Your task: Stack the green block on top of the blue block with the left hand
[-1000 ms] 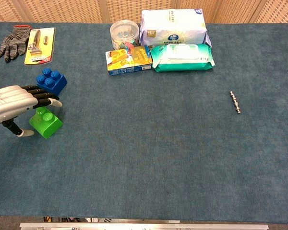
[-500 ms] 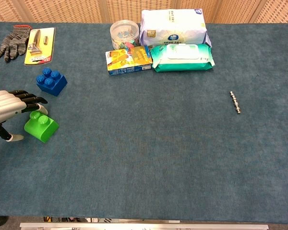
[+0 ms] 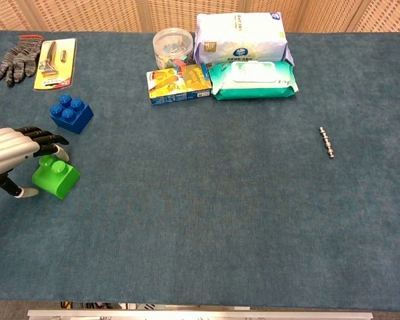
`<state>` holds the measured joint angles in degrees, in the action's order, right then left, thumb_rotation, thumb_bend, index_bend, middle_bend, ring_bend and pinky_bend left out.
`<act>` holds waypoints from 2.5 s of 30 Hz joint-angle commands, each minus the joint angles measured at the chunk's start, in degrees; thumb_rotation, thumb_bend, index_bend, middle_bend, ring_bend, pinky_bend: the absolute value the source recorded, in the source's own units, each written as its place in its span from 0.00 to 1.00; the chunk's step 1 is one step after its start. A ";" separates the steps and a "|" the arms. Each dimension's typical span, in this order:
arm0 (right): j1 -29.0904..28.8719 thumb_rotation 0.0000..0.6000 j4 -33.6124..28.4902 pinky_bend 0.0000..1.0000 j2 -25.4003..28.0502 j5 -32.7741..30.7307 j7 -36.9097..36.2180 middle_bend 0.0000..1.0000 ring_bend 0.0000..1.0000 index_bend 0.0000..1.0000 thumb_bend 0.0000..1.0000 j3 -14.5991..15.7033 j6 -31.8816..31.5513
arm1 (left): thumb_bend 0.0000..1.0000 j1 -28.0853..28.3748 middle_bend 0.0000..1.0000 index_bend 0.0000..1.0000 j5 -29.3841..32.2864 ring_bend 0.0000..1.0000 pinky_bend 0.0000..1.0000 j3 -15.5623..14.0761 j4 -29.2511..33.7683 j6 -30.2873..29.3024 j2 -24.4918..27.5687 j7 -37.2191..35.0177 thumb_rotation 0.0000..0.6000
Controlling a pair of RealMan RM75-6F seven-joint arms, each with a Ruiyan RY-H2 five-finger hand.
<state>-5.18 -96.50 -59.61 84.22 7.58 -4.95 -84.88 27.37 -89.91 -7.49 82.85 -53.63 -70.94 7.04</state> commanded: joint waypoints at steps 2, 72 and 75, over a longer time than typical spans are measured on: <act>0.00 1.00 0.07 0.47 0.04 -0.05 -0.09 0.45 0.41 0.45 0.19 -0.03 0.04 | 0.20 0.02 0.14 0.28 -0.07 0.10 0.09 0.18 -0.62 -0.36 -0.44 -0.28 1.00; 0.80 1.00 -1.93 0.47 0.19 -2.02 3.53 0.45 0.41 0.45 0.19 -0.31 -0.36 | 0.20 19.91 0.22 0.39 3.63 0.15 0.09 9.03 -7.52 15.58 4.80 -8.14 1.00; 0.90 1.00 -1.99 0.47 0.18 -2.18 3.60 0.45 0.41 0.45 0.19 -0.32 -0.43 | 0.20 20.18 0.22 0.39 3.67 0.15 0.09 8.77 -8.59 15.90 4.58 -9.12 1.00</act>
<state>-4.29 -98.49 -59.43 82.05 11.18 -5.27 -85.31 47.43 -86.23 1.40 74.52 -37.86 -66.27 -1.82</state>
